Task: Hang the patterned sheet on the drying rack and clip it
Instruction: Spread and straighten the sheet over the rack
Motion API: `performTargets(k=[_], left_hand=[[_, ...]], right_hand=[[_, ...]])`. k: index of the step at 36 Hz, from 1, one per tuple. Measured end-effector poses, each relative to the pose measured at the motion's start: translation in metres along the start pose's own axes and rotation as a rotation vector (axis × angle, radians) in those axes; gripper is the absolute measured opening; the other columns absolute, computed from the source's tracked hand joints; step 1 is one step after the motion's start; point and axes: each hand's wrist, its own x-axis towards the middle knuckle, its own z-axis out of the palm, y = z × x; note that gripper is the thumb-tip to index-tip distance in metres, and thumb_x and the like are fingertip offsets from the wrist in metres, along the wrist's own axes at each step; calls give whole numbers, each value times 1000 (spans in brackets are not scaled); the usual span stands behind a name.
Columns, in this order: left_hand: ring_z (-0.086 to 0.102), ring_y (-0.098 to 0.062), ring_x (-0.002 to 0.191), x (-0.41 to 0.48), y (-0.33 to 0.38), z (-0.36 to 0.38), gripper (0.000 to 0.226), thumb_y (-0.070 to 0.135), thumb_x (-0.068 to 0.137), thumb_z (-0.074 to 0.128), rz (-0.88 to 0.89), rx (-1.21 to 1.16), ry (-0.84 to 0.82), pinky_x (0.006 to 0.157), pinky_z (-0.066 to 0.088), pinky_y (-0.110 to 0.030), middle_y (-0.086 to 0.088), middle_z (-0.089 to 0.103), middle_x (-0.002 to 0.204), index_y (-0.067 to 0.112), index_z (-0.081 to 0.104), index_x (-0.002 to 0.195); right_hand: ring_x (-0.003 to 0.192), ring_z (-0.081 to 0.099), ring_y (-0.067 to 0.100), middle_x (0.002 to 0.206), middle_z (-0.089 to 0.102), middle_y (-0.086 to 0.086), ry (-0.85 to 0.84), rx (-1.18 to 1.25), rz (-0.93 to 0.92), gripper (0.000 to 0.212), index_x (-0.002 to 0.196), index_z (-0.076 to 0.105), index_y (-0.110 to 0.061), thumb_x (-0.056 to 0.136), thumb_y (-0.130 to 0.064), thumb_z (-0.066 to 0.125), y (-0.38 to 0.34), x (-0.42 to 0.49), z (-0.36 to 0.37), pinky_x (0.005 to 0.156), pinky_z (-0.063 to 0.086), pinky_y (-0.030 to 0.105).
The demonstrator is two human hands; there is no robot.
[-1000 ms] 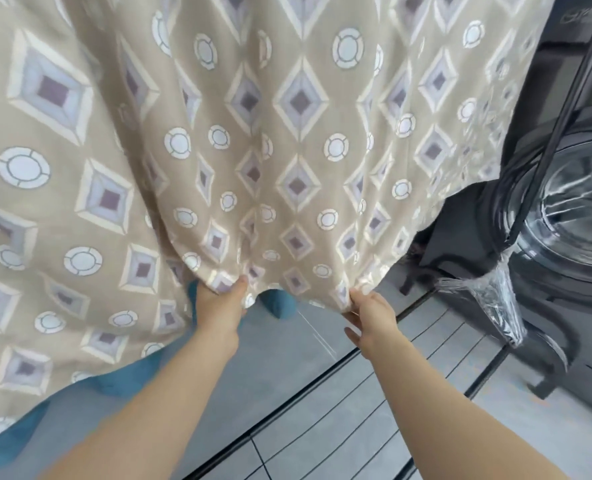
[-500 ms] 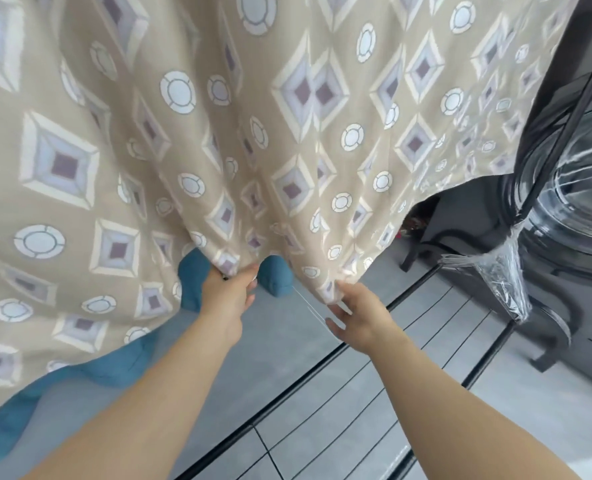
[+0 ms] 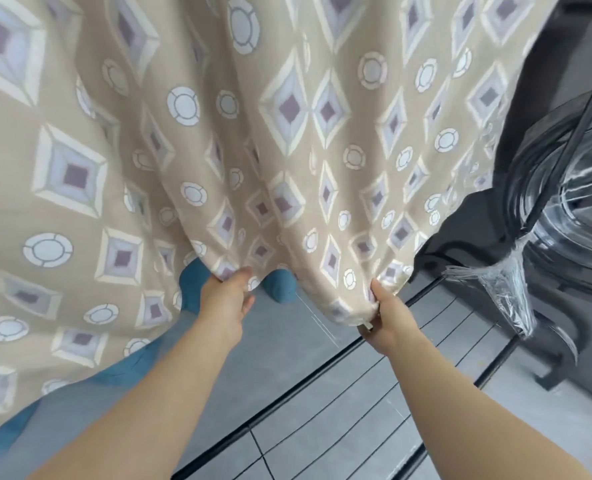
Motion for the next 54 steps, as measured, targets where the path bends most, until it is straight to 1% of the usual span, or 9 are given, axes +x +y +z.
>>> performTargets(k=[6, 9, 14, 18, 22, 29, 35, 40, 54], left_hand=[[50, -7, 68, -7, -7, 1, 13, 13, 88, 59, 122, 189, 41, 66, 44, -21, 7, 55, 79, 21, 54, 79], [53, -7, 69, -3, -4, -3, 12, 16, 87, 61, 113, 244, 21, 64, 43, -21, 7, 56, 80, 22, 52, 81], [52, -7, 67, -10, 0, -7, 20, 19, 89, 60, -21, 322, -38, 60, 41, -21, 6, 54, 80, 19, 49, 105], [52, -7, 65, -30, 5, -6, 7, 16, 89, 57, -156, 385, 4, 59, 38, -22, 3, 52, 75, 17, 51, 91], [50, -8, 61, -57, 24, 11, 20, 11, 90, 52, -198, 399, 67, 55, 33, -23, 1, 50, 70, 16, 45, 72], [50, -12, 60, -119, 69, 51, 22, 20, 94, 41, -435, 480, 31, 56, 33, -24, 0, 56, 70, 15, 44, 73], [53, -12, 63, -182, 132, 120, 15, 11, 92, 46, -336, 535, -165, 57, 38, -22, 0, 57, 74, 17, 52, 80], [54, -12, 62, -217, 189, 180, 17, 8, 91, 48, -242, 537, -271, 56, 36, -22, -2, 57, 73, 18, 53, 79], [56, -11, 67, -256, 317, 339, 15, 10, 91, 50, 20, 501, -466, 63, 42, -24, 0, 60, 74, 20, 55, 81]], right_hand=[[75, 62, 13, 88, 66, -5, 45, 47, -43, 22, 106, 59, -18, 90, -33, 58, 15, 0, 5, 63, 49, 27], [80, 65, 14, 95, 69, -5, -20, 164, -9, 28, 113, 60, -21, 91, -37, 56, 16, 3, 12, 66, 51, 31], [82, 59, 13, 91, 63, -4, 48, 136, 96, 27, 98, 61, -21, 85, -45, 60, 23, -8, 12, 82, 46, 29], [96, 53, 18, 106, 56, 0, 164, 95, 147, 35, 110, 51, -16, 90, -44, 55, 17, -32, 5, 86, 42, 31], [80, 53, 15, 103, 55, 0, 186, 97, 186, 31, 111, 51, -14, 91, -38, 54, 1, -63, 5, 80, 41, 29], [77, 53, 14, 91, 55, -1, 175, 56, 262, 24, 105, 54, -14, 91, -33, 54, -45, -134, 8, 67, 44, 27], [72, 53, 14, 87, 57, -1, 213, 14, 241, 21, 104, 56, -12, 91, -29, 54, -120, -201, 3, 60, 44, 25], [67, 51, 14, 85, 57, 0, 237, 26, 178, 12, 85, 55, -15, 90, -26, 53, -197, -244, -2, 59, 42, 24], [62, 47, 13, 81, 56, 1, 143, 8, -60, 16, 86, 55, -10, 93, -23, 51, -400, -301, 9, 57, 37, 23]])
